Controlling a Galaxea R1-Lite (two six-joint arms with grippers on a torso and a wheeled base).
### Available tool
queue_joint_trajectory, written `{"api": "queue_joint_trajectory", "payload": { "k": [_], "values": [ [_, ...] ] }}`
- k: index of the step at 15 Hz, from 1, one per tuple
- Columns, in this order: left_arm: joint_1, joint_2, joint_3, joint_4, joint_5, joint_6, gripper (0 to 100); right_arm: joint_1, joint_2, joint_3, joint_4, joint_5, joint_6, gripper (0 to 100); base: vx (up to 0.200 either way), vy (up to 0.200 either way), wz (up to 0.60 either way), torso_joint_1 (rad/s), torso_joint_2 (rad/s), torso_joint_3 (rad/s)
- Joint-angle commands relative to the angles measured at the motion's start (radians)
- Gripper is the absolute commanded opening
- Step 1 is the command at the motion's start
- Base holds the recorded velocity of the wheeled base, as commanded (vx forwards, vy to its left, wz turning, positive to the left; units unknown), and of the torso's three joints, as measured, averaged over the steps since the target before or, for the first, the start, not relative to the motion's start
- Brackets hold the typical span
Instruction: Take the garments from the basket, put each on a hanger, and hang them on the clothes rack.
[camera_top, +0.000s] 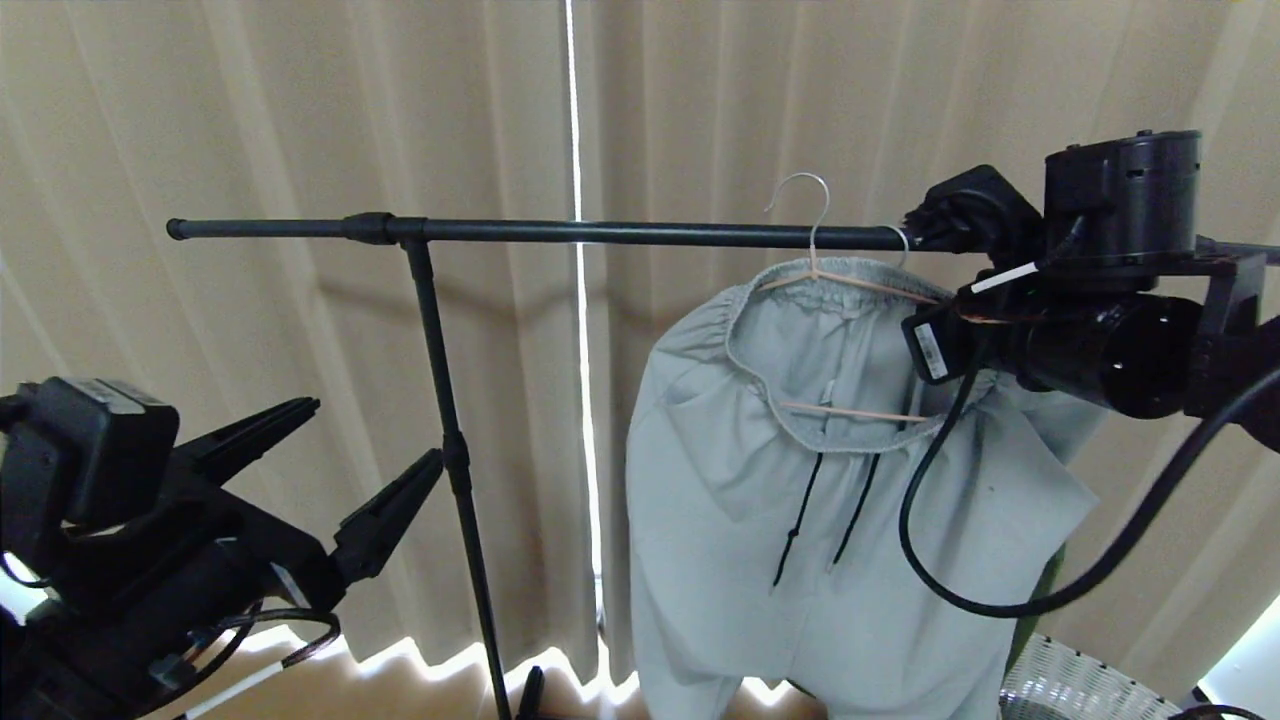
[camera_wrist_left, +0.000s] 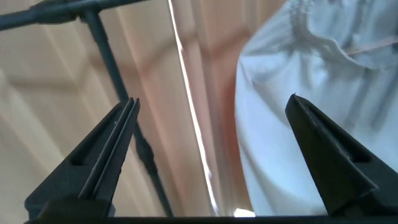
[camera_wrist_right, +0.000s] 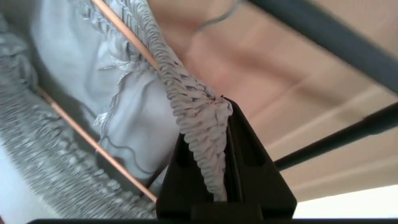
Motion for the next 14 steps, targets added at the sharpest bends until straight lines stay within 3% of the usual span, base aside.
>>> {"api": "queue_joint_trajectory", "payload": {
  "k": [1,6,14],
  "values": [
    [0.000,-0.125,-0.019,0.064,0.001,0.001,100,-0.012,0.087,-0.059,-0.001,-0.035,-0.002,0,0.000,0.000,0.00,0.000,0.00,0.000],
    [-0.002,-0.292,-0.083,0.292,-0.016,0.001,100,-0.011,0.204,-0.151,0.004,-0.137,-0.005,0,0.000,0.000,0.00,0.000,0.00,0.000],
    [-0.002,-0.326,-0.100,0.341,-0.032,-0.001,100,0.043,0.227,-0.200,0.061,-0.144,-0.011,0,0.000,0.000,0.00,0.000,0.00,0.000]
  ]
}}
